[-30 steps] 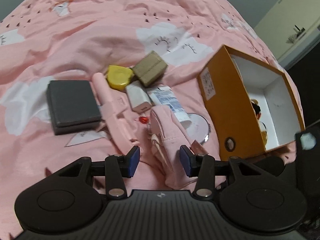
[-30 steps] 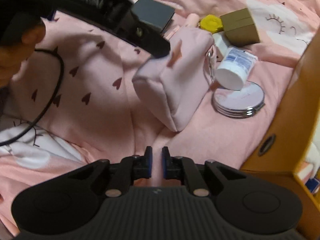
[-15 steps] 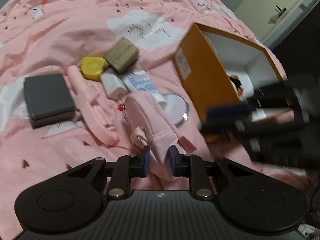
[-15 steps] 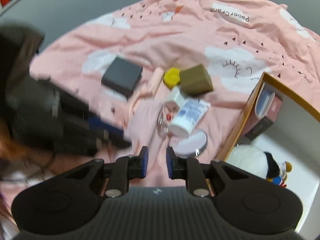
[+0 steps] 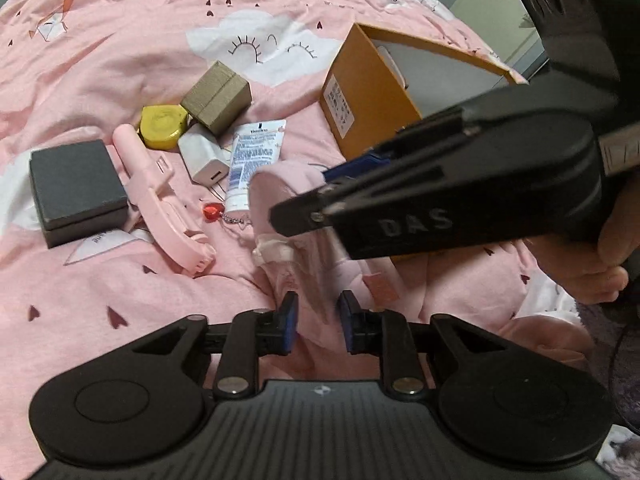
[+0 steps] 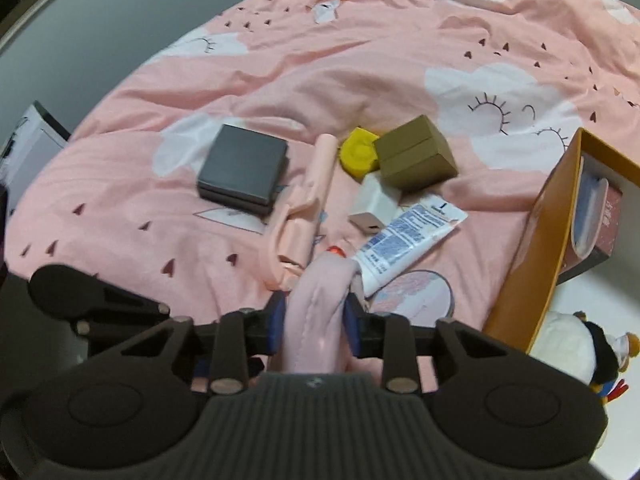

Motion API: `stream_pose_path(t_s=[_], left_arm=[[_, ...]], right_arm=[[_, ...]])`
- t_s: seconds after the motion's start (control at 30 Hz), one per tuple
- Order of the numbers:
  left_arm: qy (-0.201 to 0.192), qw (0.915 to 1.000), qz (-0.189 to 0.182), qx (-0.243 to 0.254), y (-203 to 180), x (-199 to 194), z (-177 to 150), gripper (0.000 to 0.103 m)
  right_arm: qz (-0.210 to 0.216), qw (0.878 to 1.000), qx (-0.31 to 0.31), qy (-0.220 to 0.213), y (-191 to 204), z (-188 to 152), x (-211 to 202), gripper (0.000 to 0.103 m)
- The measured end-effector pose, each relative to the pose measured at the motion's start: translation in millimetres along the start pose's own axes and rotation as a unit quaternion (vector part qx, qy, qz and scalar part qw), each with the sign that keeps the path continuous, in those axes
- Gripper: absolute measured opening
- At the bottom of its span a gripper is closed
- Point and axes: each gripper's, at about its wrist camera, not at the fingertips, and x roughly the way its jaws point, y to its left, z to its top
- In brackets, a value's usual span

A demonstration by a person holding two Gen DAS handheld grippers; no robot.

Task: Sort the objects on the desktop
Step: 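Grasp the dark grey square box with the left gripper while the right grasps the pink pouch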

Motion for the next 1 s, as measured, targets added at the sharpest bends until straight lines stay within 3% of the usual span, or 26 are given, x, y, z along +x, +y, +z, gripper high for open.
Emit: stream_pose_path(t_s=[0.17, 0.27, 0.33, 0.4, 0.47, 0.8, 1.0], left_arm=[[-0.039, 0.9982, 0.037, -0.024, 22, -35, 13, 0.031], [-0.063, 0.9926, 0.063, -0.082, 52, -51, 26, 0.032], [-0.085, 0.9855, 0.084, -0.121, 74, -59, 36, 0.038], [-0.102, 0.9770, 0.109, -0.153, 95, -63, 42, 0.055], [-0.104, 0.9701, 0.128, -0.177, 115, -60, 48, 0.058], [-0.058, 0.9626, 0.136, -0.227, 169, -20, 47, 0.059], [-0.050, 0.9618, 0.100, -0.250, 183, 0, 40, 0.065]], right_arm=[[0.000, 0.998, -0.010, -0.062, 2, 9, -25, 0.028], [-0.006, 0.993, 0.003, -0.119, -1, 20, -36, 0.028], [-0.002, 0.989, 0.014, -0.147, -3, 26, -37, 0.028], [-0.012, 0.986, 0.019, -0.164, -4, 29, -30, 0.028], [-0.028, 0.987, 0.017, -0.158, -4, 28, -19, 0.028], [-0.023, 0.998, 0.021, -0.048, -20, -14, 1, 0.027], [-0.016, 0.999, 0.028, -0.043, -23, -16, 6, 0.027]])
